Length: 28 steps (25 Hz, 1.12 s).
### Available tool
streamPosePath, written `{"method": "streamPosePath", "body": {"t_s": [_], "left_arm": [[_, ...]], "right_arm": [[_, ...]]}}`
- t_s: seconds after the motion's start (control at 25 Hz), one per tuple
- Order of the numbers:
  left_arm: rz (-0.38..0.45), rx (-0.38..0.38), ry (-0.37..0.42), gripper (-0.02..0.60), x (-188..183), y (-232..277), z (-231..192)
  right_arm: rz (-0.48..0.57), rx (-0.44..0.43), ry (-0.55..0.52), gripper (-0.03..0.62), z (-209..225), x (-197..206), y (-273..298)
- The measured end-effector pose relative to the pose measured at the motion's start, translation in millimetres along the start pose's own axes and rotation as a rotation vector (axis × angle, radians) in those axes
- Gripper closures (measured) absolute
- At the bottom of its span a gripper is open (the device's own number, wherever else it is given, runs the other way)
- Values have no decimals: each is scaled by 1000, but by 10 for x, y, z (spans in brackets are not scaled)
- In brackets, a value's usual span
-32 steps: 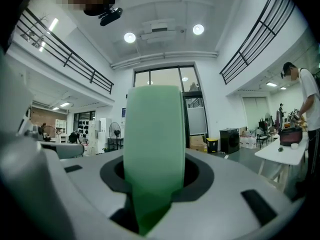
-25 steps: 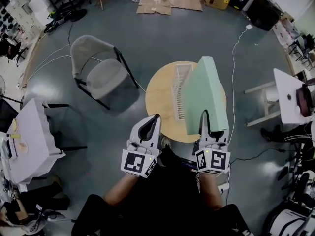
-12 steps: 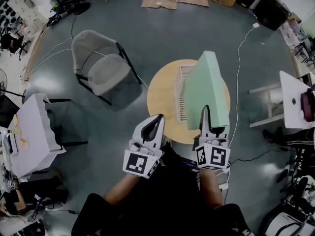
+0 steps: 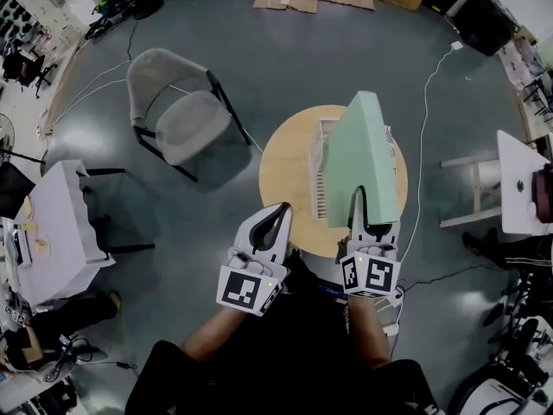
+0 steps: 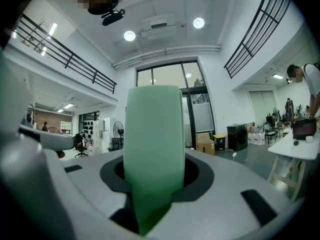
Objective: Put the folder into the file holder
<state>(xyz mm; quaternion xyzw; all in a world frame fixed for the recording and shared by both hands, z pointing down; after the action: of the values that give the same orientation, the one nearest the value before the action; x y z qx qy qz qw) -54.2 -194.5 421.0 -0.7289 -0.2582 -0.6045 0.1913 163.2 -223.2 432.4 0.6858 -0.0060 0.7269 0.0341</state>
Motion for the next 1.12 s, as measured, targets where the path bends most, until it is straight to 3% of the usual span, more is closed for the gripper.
{"method": "streamPosePath", "body": {"t_s": [1.12], "left_arm": [[-26,4,-27,578,122,269,-248]], "right_arm": [[44,-20,-5,453,-47,386,281]]}}
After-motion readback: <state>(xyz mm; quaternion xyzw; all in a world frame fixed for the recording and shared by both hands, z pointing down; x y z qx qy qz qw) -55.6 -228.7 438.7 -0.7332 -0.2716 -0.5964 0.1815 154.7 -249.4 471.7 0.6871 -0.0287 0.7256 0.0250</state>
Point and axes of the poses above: the fingertips, and each gripper's own axes: y forward along the fingers, z to its right, x out of its underside, the point moved 8 cm from there along -y, backward along the fingers, and after that the axes turned 6 degrees about x, right-handed, at the moved point
